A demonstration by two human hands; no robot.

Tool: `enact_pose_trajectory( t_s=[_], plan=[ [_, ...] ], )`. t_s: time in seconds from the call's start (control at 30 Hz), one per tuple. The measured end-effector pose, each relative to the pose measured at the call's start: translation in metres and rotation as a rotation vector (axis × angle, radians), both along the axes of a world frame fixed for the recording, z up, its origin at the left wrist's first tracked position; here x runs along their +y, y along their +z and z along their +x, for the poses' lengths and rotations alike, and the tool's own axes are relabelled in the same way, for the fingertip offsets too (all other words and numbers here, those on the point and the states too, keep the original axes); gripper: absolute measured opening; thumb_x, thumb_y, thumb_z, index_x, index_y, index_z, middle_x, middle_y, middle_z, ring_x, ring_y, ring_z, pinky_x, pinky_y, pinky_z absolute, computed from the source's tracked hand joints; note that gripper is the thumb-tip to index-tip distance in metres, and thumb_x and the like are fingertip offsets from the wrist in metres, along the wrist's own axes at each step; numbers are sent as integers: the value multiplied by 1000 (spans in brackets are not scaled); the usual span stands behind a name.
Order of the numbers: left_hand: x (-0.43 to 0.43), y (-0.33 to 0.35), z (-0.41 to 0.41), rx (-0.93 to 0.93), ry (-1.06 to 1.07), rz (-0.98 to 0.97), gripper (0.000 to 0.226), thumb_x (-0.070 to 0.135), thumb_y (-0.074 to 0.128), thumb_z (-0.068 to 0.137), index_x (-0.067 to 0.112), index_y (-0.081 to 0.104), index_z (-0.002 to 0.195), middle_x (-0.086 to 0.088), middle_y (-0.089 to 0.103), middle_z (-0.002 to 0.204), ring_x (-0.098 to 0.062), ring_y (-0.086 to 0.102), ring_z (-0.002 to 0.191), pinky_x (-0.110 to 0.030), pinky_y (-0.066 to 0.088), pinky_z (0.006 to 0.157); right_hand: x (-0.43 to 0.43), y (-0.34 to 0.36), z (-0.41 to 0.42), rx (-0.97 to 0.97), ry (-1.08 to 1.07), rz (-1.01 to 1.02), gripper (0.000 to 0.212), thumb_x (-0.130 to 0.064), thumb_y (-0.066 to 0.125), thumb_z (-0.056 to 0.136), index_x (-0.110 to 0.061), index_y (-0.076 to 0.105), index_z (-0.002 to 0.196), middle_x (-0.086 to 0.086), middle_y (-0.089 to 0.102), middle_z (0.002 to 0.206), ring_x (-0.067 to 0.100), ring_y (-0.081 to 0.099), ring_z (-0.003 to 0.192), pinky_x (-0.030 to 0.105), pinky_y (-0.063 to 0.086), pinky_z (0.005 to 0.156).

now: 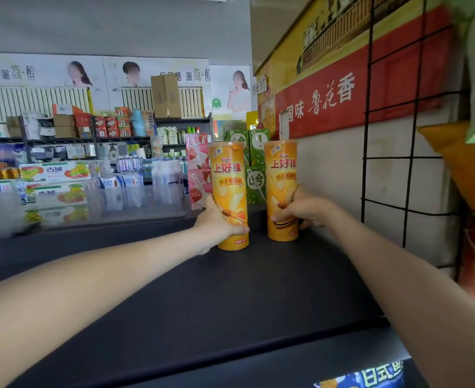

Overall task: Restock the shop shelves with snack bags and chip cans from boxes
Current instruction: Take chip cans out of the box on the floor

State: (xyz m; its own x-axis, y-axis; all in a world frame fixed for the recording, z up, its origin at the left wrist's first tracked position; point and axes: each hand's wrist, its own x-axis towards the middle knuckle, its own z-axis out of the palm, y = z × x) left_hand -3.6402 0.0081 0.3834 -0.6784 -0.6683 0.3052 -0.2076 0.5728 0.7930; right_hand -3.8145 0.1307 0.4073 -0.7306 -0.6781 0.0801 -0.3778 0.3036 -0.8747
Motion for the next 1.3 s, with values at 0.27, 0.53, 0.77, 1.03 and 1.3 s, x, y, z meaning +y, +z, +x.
enact_pose_trajectory(
  t_s=[0.27, 0.53, 0.77, 1.03, 1.3],
  plan=[
    [5, -4, -29, -78, 165, -73, 102, 46, 85, 68, 11, 22, 139, -12, 48, 137, -32, 51, 124, -44, 49, 96, 0, -6, 1, -2, 18, -47, 84, -15, 86, 69, -19, 38, 138, 5, 49, 140, 32, 43, 132, 56, 38, 101],
    [8, -4, -26, -76, 189, -108, 99, 49, 84, 66, 11, 28, 138, -11, 49, 135, -31, 51, 122, -43, 50, 95, 4, -8, 12, 43, 30, -75, 81, -19, 84, 71, -21, 39, 138, 3, 52, 136, 30, 48, 127, 47, 42, 88],
    [18, 1, -17, -89, 90, -16, 114, 46, 85, 68, 11, 10, 147, -13, 39, 143, -33, 44, 130, -42, 45, 102, 6, -8, 18, 136, -57, -113, 97, -35, 93, 48, -22, 46, 132, 2, 58, 130, 26, 53, 123, 48, 45, 101],
    [40, 25, 22, -203, 10, 66, 88, 21, 74, 84, 9, 17, 150, -12, 38, 145, -29, 44, 129, -35, 45, 99, 37, -1, 108, 495, -290, -146, 42, -19, 66, 90, -7, 51, 127, 11, 59, 123, 27, 57, 112, 32, 48, 84],
    [79, 29, 123, -55, -148, 291, 16, 14, 60, 94, 10, 53, 108, -10, 62, 100, -18, 61, 82, -26, 55, 69, 38, 1, 199, 188, -94, -416, 7, -9, 65, 86, -16, 63, 86, 2, 61, 81, 20, 60, 82, 40, 57, 79]
  ],
)
